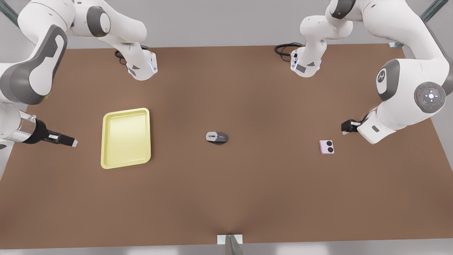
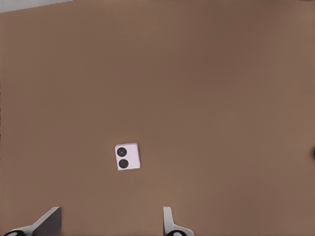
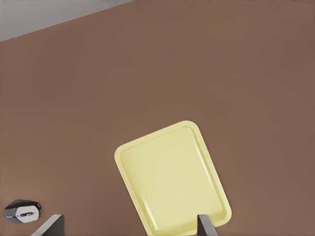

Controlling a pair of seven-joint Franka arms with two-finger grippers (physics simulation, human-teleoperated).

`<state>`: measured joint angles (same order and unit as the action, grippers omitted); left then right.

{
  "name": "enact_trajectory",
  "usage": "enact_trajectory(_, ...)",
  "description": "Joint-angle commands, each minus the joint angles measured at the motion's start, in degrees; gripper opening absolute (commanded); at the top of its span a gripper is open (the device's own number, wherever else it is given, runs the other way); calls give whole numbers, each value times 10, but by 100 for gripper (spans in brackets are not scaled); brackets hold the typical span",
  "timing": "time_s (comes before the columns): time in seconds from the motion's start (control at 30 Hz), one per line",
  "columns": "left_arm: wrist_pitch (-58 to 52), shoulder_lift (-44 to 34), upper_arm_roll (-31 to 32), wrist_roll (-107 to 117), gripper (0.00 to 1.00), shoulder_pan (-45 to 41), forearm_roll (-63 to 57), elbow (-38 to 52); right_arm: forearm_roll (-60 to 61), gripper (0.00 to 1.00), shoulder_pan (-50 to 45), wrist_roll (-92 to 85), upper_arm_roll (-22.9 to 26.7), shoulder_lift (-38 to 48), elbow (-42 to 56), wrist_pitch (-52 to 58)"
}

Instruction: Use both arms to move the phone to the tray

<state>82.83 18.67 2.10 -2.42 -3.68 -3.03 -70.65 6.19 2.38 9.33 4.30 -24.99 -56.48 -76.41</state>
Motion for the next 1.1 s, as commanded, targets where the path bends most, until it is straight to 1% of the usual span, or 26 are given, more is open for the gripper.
enact_trajectory(0.0,34,0,-1,-15,100,0,-5,0,-10,100,-2,39,-1,-1,0,-24)
enact_trajectory(0.07,38,7,-1,-15,100,0,0,-6,-12,100,-13,37,-3,-2,-1,-15)
enact_trajectory(0.1,51,10,-1,-15,100,0,2,-22,-11,100,-31,35,-3,0,-7,-6)
enact_trajectory(0.13,71,10,-2,-14,100,1,5,-58,-21,100,-32,18,-2,8,-8,-7)
enact_trajectory(0.17,136,-13,-10,-14,100,1,6,-133,-43,100,-35,-40,-3,13,-19,-2)
enact_trajectory(0.2,214,-45,-11,-14,100,0,7,-221,-42,100,-37,-54,-3,16,-21,4)
enact_trajectory(0.23,320,-77,-12,-13,100,-1,28,-324,-43,100,-48,-56,-3,27,-21,3)
enact_trajectory(0.3,399,-72,-21,-13,100,0,34,-391,-43,100,-44,-67,-1,29,-20,14)
enact_trajectory(0.43,429,-29,-39,-14,100,-1,34,-409,-44,100,-44,-66,0,28,-20,18)
enact_trajectory(0.5,473,-12,-40,-13,100,-1,34,-425,-44,100,-47,-65,0,27,-21,17)
enact_trajectory(0.53,517,-7,-39,-13,100,-1,35,-456,-43,100,-47,-66,0,27,-21,17)
enact_trajectory(0.67,583,8,-41,-13,100,0,36,-500,-44,100,-43,-65,0,27,-19,14)
enact_trajectory(0.77,593,19,-60,-14,100,1,35,-504,-44,100,-43,-65,0,26,-19,13)
enact_trajectory(0.83,594,25,-63,-14,100,1,35,-509,-44,100,-44,-65,1,25,-18,12)
enact_trajectory(0.9,618,30,-67,-13,100,1,35,-528,-44,100,-42,-65,1,25,-18,12)
enact_trajectory(1.07,635,56,-75,-14,100,1,35,-528,-44,100,-42,-65,1,25,-17,10)
